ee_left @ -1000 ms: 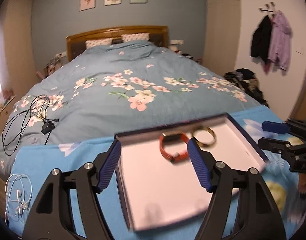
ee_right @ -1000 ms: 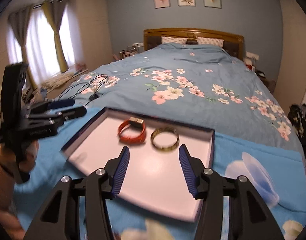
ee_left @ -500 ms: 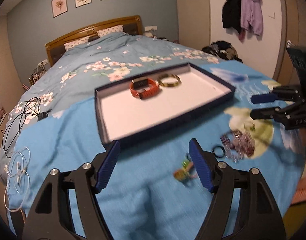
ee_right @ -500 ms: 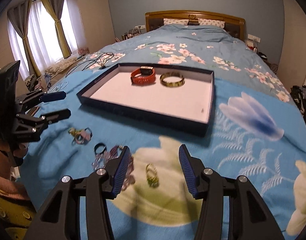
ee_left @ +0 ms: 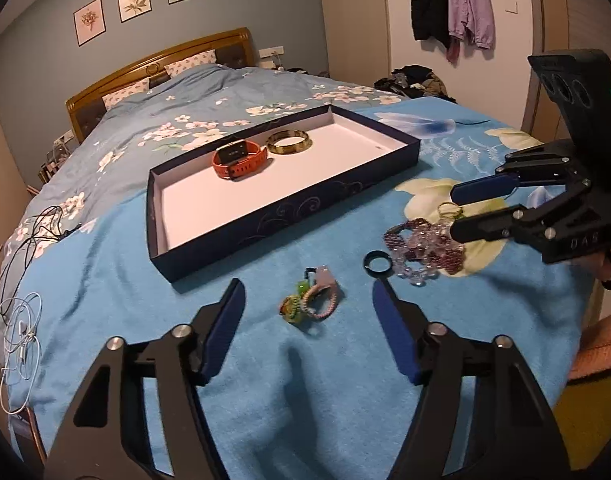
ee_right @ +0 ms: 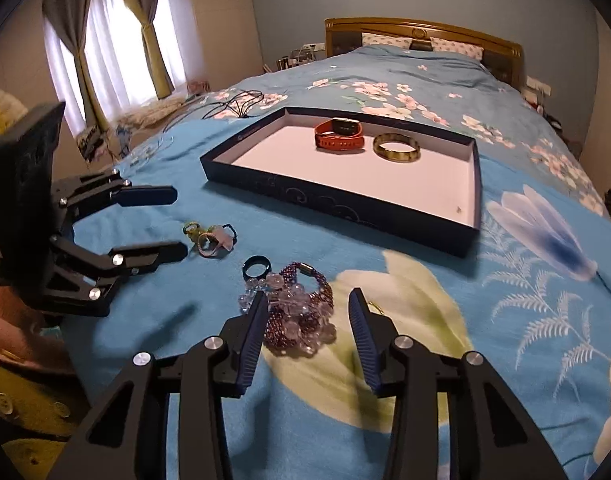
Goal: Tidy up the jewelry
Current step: 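Close the right tool on the clear crystal bead bracelet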
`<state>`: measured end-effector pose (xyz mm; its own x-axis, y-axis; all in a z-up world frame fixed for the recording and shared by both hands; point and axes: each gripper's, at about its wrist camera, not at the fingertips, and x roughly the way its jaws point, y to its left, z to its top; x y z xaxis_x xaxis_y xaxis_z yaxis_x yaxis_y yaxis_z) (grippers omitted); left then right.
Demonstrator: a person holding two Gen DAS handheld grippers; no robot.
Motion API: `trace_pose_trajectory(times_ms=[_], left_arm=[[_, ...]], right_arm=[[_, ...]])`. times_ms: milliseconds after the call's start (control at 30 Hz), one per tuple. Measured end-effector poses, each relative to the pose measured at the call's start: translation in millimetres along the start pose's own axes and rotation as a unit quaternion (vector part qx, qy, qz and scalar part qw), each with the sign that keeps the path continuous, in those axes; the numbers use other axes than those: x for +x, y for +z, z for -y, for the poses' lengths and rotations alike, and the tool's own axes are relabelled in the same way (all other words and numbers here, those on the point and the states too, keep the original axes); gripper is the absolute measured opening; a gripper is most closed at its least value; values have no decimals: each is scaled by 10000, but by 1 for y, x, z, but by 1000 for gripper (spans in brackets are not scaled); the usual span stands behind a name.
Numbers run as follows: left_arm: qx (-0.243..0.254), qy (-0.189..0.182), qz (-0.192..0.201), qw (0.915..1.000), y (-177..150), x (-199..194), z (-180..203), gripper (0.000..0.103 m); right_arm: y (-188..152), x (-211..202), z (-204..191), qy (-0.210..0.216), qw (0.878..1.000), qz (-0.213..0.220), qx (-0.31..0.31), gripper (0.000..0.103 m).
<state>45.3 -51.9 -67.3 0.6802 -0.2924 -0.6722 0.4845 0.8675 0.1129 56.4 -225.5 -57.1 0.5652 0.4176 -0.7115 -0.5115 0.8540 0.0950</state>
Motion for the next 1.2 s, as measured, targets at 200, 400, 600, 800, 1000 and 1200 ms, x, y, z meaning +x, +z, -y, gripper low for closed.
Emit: trace_pose_trajectory(times_ms=[200,400,600,800,1000,1200], left_arm=[[-185,-29,-254,9995,1,12,-13,47],[-179,30,-312,9993,2,16,-16,37],[-504,249,-346,9978,3,18,-35,35],[-460,176,-187,9986,3,6,-39,35],[-118,-303,49,9995,2,-6,-21,35],[209,-516,-120,9984,2,8,-1,34]], right_arm=[[3,15,-6,13,9999,-124,-66,32],[2,14,-7,-4,9998,-142,-150,3],[3,8,-4,118,9999,-81,-57,1],[2,14,-11,162,9996,-189,-150,17],[1,19,-14,107,9994,-241,-235,22],[1,18,-16,-1,9990,-272,-356,8]])
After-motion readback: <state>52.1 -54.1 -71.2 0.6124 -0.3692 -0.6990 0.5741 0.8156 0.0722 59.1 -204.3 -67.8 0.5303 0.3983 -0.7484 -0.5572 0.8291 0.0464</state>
